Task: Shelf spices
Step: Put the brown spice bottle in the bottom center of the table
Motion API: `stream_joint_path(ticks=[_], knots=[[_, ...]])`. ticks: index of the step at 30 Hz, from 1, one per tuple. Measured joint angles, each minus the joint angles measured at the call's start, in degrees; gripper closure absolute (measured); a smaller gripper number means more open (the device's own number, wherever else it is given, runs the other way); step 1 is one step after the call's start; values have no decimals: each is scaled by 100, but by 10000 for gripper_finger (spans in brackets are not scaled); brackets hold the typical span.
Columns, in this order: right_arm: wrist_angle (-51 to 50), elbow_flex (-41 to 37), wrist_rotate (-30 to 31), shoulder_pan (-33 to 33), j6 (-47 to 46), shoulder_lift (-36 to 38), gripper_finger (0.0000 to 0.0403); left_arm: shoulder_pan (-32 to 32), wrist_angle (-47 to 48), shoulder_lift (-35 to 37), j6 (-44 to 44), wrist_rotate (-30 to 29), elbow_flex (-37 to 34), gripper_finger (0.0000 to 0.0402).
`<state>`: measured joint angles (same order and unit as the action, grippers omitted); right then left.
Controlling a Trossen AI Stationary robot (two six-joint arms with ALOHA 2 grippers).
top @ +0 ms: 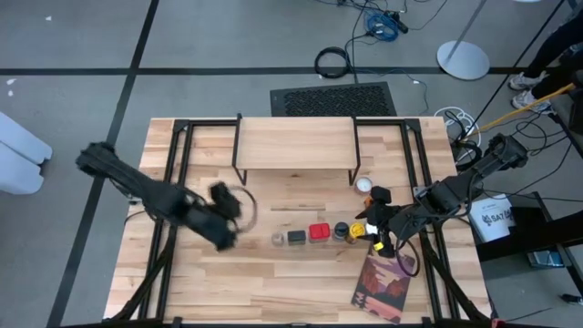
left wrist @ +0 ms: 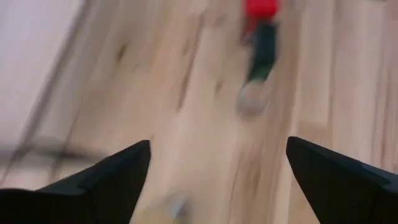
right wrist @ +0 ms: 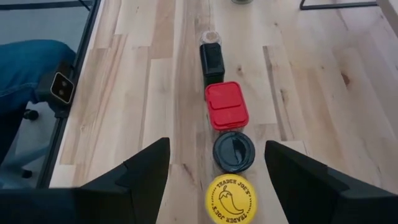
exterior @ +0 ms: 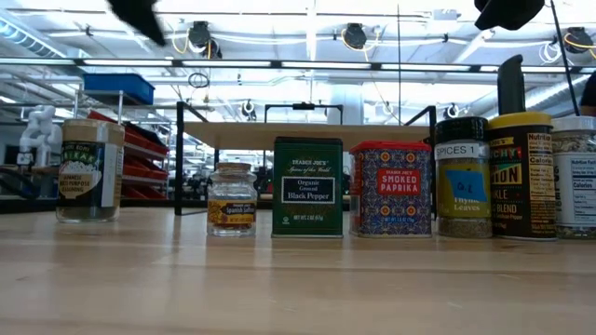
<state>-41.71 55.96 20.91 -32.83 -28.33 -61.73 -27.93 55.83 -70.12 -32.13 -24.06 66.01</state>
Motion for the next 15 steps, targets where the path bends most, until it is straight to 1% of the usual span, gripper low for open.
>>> stream_joint_path(ticks=[3, 5, 8, 12, 15], knots=[[-8, 0, -1, -1, -57, 0, 151, 202, 1085, 641, -601, 429, 25, 37], [-17, 0, -1, -1, -71, 0, 151, 285, 1550, 964, -922, 651, 25, 49], [-17, 0, 1, -1, -75, 0, 151, 295, 2184, 1285, -1259, 621, 25, 62], [-15, 0, 1, -1, -73, 0, 151, 260, 2115, 1401, -1260, 459, -151, 65], [-15, 0, 1, -1, -67, 0, 151, 263, 1950, 1297, -1220, 389, -566, 65]])
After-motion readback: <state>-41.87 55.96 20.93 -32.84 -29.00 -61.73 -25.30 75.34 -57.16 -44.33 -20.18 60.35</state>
